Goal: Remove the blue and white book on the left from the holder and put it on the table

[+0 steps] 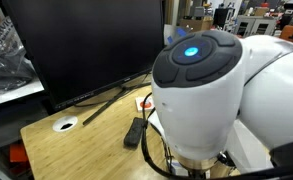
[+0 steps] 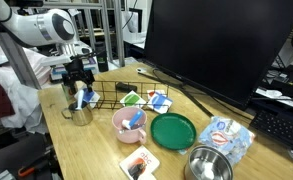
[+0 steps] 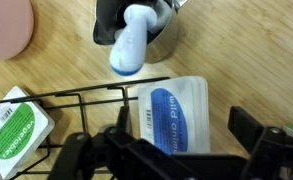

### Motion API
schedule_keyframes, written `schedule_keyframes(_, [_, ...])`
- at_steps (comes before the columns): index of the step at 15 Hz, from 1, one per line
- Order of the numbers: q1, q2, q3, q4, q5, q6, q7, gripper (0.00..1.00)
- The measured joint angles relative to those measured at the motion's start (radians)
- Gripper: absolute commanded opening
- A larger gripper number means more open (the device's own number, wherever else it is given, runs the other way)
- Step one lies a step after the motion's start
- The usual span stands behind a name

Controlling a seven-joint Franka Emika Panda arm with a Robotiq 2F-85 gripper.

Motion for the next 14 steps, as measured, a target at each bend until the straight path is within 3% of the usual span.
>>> schedule_keyframes(6, [0.000,0.043,-0.025,0.012,-0.001,0.011,0.005,1.00])
schedule_keyframes(7, [0.000,0.046,-0.031,0.015,-0.001,0.011,0.005,0.80])
schedule_keyframes(14, [0.000,0.063,-0.054,0.035,-0.001,0.014,0.005,0.32])
